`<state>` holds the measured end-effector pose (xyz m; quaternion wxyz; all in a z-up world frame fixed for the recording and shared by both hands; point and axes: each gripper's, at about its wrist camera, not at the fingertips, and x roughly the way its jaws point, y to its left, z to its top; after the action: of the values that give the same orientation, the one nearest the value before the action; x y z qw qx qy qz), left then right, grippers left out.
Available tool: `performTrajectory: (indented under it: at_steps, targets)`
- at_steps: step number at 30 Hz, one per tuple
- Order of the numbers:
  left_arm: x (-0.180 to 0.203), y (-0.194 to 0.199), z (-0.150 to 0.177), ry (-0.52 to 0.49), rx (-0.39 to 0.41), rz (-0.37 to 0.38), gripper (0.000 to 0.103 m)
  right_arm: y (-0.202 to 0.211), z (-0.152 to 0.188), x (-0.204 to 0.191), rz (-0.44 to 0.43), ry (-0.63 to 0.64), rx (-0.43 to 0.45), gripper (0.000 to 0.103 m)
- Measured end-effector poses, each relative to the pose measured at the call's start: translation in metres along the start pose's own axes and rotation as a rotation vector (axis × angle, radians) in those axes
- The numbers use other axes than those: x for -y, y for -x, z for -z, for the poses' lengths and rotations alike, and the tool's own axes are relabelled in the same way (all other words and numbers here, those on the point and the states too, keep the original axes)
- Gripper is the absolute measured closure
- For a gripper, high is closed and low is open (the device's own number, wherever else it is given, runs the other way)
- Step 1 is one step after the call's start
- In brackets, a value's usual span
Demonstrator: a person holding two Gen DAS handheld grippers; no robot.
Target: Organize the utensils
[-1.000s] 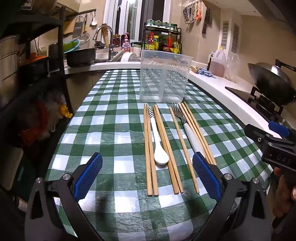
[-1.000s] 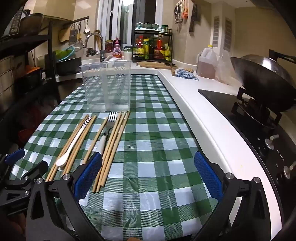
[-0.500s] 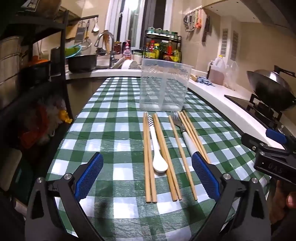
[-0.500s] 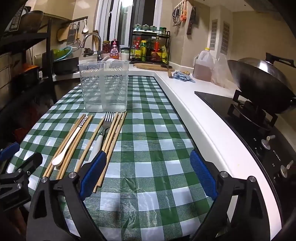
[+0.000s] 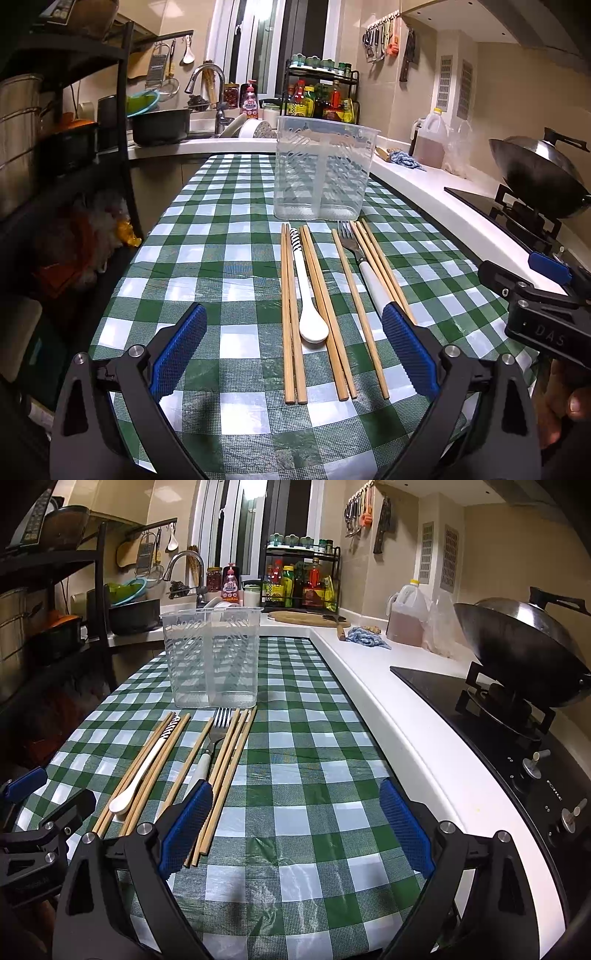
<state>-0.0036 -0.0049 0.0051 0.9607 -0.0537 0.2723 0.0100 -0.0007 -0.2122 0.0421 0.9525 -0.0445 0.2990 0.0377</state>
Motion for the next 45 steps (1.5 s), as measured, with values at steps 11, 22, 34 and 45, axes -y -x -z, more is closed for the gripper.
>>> performTrajectory:
  at_steps: [11,22,34,45]
  targets:
    - [-0.0018,0.0002,0.0006,0.014,0.001,0.010,0.011,0.0006,0.0010,0.0014,0.006,0.006,0.002,0.013]
    - [0.0010,-0.0001,0.0001,0.007,-0.001,0.015,0.011,-0.0018,0.0012,0.0016,0.013,0.006,-0.007,0.013]
    - [0.0037,0.0007,-0.0010,0.004,0.003,0.019,0.012,-0.0031,0.0020,0.0019,0.014,0.008,-0.013,0.013]
    - [0.0054,0.0010,-0.0014,-0.002,0.004,0.029,0.015,-0.0031,0.0035,0.0010,0.012,0.012,-0.011,0.013]
